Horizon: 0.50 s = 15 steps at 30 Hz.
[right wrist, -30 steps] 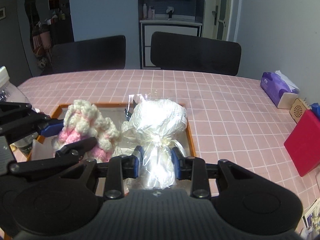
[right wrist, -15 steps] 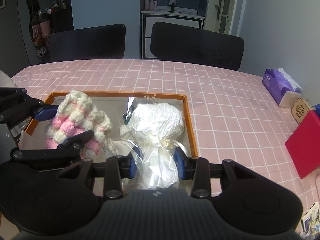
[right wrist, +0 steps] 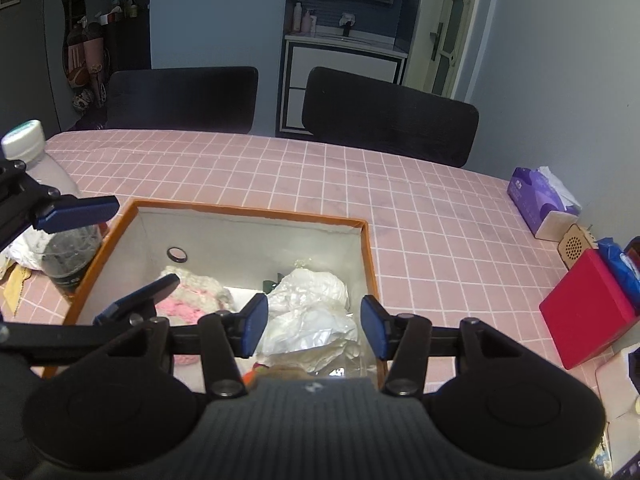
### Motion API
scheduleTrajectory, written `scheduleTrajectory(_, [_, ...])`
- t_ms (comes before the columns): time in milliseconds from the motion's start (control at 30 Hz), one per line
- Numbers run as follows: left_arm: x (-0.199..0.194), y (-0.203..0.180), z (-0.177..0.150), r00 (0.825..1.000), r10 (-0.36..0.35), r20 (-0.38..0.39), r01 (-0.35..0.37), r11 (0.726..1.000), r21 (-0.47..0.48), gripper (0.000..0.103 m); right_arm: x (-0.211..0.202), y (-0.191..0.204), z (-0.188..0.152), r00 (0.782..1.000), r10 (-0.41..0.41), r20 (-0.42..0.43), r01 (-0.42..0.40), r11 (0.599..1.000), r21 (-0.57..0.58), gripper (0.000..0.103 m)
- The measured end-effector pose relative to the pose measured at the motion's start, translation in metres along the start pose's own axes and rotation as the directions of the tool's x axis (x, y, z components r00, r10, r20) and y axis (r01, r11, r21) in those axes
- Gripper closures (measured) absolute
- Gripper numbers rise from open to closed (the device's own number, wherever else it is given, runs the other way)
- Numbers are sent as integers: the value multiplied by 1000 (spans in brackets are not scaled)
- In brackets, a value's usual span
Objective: Organize soft objects
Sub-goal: 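Open both tools to drop the pink pouch and white bundle into the box, then move both tools back over the white cloth bag and white diaper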
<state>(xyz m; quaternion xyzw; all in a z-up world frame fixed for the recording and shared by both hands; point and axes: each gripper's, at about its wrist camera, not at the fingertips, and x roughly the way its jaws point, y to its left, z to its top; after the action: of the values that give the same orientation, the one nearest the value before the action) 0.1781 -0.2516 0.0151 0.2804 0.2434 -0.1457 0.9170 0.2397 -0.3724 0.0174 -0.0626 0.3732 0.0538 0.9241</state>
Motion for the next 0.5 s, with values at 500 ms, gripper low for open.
scheduleTrajectory(500, [-98,53,-73,976,-63,207,99,981,-168,36,-93,64,-47,992,-2,125,4,1000,-19,51])
